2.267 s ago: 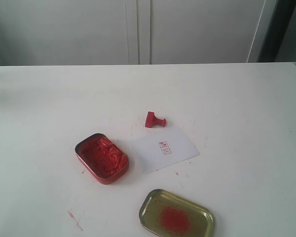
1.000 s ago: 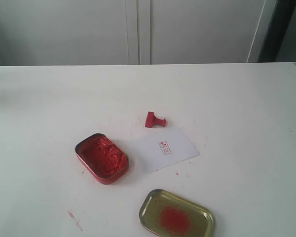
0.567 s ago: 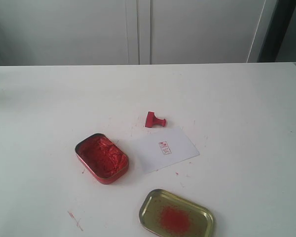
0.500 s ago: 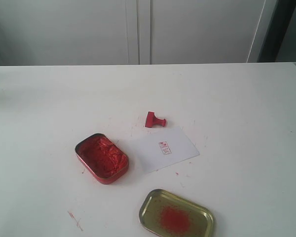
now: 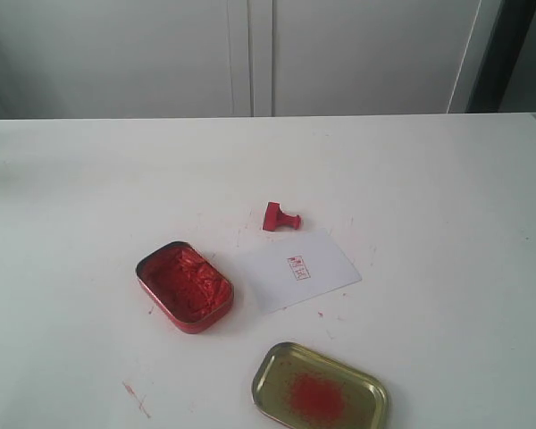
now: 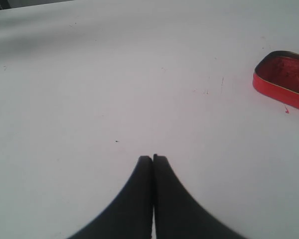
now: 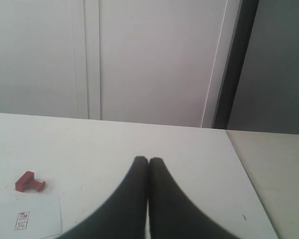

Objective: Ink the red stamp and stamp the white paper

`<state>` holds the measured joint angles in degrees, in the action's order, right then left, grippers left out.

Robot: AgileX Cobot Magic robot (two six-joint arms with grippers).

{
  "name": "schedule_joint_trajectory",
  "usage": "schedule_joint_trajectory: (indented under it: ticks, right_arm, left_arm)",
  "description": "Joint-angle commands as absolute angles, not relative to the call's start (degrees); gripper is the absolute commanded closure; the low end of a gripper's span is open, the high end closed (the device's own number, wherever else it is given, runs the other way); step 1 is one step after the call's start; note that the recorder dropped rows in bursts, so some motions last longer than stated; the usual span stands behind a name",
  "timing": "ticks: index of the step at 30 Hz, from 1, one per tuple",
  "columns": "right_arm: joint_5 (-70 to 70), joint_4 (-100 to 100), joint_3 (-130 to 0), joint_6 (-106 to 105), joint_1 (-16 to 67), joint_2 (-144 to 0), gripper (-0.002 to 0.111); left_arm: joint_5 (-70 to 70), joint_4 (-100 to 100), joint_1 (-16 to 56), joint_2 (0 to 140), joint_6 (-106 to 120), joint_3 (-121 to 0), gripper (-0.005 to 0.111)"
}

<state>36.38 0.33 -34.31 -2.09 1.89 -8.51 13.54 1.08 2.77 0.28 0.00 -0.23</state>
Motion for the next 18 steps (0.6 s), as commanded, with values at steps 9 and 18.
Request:
schedule_joint_trajectory:
  ticks: [9, 18]
  right_arm:
    - [35.95, 0.0, -29.83, -2.69, 1.8, -1.45, 0.108]
    - [35.85, 0.0, -27.58, -2.69, 1.8, -1.44, 0.108]
  left_arm:
    - [13.29, 1.39, 2.7, 0.0, 0.0, 0.0, 0.107]
    - [13.29, 1.39, 2.7, 0.0, 0.0, 0.0, 0.107]
